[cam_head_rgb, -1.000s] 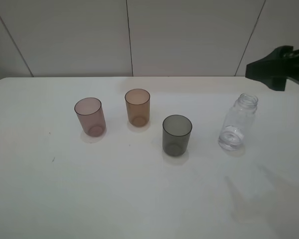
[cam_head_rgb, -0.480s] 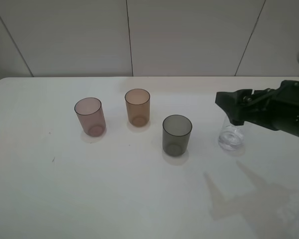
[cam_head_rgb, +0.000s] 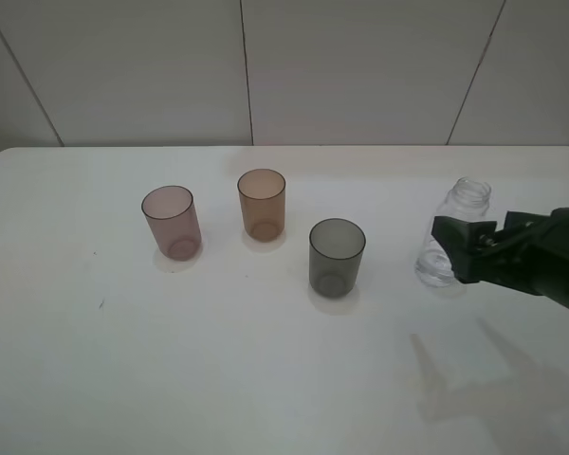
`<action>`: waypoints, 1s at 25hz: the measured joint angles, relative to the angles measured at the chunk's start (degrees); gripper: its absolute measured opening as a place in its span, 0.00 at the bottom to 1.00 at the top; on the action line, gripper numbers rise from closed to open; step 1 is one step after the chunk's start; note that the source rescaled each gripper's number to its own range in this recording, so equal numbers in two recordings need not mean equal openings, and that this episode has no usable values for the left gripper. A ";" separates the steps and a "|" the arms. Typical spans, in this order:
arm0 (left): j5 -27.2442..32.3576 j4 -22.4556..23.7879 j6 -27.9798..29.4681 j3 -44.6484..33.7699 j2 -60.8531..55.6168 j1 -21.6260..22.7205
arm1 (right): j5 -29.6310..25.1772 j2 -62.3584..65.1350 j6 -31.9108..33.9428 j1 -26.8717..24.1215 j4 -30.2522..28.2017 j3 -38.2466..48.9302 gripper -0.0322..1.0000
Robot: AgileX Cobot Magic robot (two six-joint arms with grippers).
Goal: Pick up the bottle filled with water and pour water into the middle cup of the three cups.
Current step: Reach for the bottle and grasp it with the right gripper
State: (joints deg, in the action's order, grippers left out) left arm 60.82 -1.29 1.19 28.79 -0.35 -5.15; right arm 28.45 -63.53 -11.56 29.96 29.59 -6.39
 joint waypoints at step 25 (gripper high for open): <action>0.00 0.00 0.00 0.00 0.00 0.00 | 39.93 -36.64 13.59 11.34 2.03 6.18 0.79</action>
State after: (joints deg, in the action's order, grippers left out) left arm 60.82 -1.29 1.19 28.79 -0.35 -5.15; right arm 68.38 -100.17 2.03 41.30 31.61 -0.21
